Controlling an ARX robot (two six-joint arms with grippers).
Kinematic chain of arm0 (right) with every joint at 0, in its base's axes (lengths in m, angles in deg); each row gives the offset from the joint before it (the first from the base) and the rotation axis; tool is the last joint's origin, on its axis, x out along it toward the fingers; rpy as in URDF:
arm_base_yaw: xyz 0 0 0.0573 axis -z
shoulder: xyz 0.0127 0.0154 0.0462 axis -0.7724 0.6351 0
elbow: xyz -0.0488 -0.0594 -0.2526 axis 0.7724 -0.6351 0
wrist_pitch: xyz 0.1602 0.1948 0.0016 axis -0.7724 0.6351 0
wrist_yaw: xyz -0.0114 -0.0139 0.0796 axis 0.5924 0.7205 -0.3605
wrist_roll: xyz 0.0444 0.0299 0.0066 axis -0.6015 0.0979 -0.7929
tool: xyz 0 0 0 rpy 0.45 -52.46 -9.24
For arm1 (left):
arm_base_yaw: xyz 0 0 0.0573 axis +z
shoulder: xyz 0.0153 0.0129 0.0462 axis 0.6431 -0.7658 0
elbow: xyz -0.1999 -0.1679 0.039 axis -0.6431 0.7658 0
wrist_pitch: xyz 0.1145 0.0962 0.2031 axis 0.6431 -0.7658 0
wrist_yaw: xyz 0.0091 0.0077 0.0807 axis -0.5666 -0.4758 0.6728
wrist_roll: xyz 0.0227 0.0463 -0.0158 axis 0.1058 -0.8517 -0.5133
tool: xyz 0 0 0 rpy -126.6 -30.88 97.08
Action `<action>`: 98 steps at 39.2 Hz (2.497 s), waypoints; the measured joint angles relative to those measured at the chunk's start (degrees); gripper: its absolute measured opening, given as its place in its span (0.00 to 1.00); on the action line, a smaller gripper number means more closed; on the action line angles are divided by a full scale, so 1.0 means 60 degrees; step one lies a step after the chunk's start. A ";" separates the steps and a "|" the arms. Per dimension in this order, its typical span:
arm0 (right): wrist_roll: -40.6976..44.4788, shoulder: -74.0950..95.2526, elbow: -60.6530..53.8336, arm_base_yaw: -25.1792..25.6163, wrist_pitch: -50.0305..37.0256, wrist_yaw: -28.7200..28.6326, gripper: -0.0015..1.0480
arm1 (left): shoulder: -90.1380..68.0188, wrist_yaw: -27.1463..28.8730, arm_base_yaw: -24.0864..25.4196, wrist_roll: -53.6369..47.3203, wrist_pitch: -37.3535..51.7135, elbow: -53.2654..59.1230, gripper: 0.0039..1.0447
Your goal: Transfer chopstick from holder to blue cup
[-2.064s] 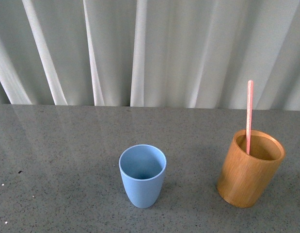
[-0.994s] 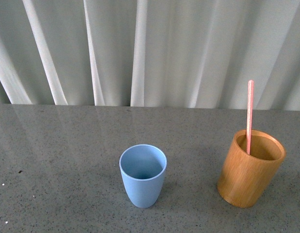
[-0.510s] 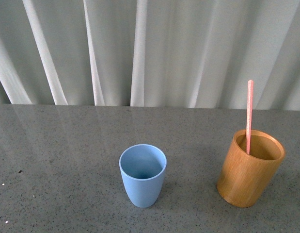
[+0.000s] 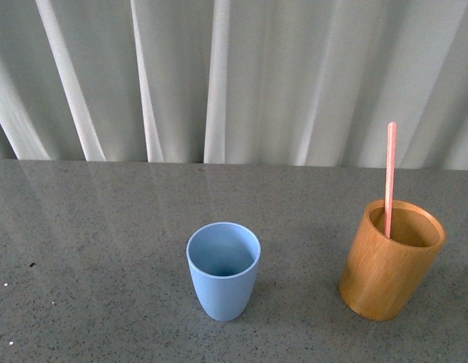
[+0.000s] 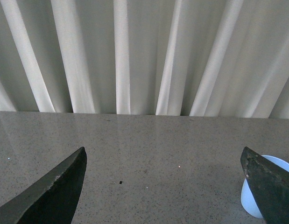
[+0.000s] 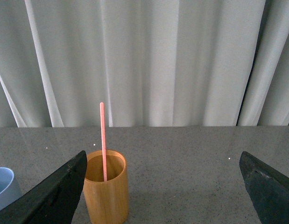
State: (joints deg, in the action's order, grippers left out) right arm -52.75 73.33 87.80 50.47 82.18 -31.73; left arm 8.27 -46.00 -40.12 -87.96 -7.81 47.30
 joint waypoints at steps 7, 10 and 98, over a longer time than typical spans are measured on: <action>-0.0546 0.2670 0.0922 -0.0295 0.1606 0.0747 0.90 | 0.0007 -0.0004 0.0000 0.0000 0.0000 0.0004 0.94; -0.0645 0.4441 0.1067 -0.0321 0.0379 -0.0055 0.90 | 0.0000 -0.0004 0.0000 0.0000 0.0000 0.0000 0.94; -0.0186 1.8327 0.8043 -0.1767 -0.6171 -0.1344 0.04 | 0.0007 -0.0004 0.0000 0.0000 0.0000 0.0000 0.94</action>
State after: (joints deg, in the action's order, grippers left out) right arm -53.86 183.29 136.06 39.87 45.16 -39.79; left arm 8.31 -46.02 -40.12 -87.96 -7.81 47.30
